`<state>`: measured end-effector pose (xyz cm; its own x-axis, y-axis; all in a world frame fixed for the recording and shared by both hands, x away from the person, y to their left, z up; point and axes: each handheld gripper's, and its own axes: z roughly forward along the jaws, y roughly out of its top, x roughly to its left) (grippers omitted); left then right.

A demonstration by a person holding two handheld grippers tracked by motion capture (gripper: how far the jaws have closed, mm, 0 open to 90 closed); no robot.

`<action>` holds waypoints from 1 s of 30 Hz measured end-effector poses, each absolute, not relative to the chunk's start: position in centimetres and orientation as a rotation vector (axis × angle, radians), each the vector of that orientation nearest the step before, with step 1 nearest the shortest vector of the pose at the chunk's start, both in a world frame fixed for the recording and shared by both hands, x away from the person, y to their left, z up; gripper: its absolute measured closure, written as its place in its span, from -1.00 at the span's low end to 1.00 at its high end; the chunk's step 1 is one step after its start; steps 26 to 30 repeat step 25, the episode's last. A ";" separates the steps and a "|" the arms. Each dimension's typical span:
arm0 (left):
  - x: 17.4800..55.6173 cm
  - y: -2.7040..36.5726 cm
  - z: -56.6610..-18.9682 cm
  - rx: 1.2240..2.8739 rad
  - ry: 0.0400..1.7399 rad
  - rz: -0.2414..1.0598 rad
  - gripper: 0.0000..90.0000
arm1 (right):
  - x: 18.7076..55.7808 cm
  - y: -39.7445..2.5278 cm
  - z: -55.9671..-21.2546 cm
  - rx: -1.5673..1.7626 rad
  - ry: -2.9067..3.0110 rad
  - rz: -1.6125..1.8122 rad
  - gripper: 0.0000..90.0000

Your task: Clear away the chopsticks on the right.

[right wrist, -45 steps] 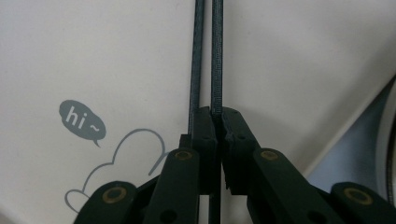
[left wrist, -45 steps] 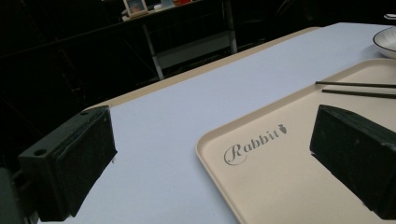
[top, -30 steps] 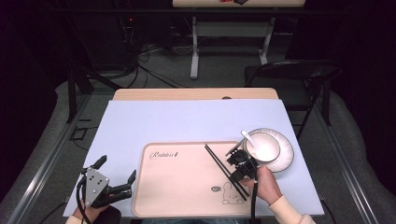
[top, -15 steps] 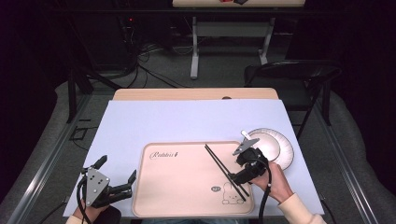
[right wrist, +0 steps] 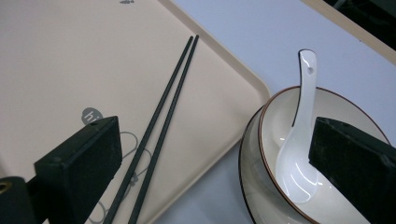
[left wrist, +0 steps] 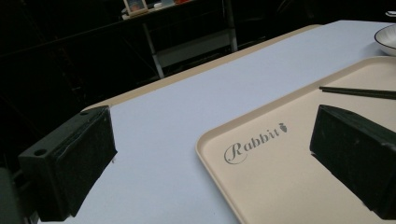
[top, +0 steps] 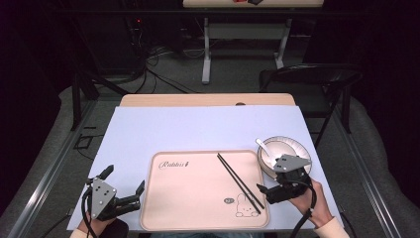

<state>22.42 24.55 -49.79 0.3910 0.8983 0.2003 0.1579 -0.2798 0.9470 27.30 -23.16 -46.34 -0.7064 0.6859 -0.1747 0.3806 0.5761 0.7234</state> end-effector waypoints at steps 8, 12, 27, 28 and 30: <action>22.4 24.5 -49.8 1.706 0.937 0.979 -1.00 | 24.4 -25.8 -47.5 0.851 2.254 1.053 -1.00; 22.4 24.5 -49.8 1.704 0.939 0.980 -1.00 | 22.8 -26.8 -48.8 0.865 2.230 1.110 -1.00; 22.5 24.5 -49.8 1.707 0.939 0.976 -1.00 | 21.3 -27.6 -49.6 0.915 2.203 1.125 -1.00; 22.5 24.5 -49.8 1.707 0.939 0.976 -1.00 | 21.3 -27.6 -49.6 0.915 2.203 1.125 -1.00; 22.5 24.5 -49.8 1.707 0.939 0.976 -1.00 | 21.3 -27.6 -49.6 0.915 2.203 1.125 -1.00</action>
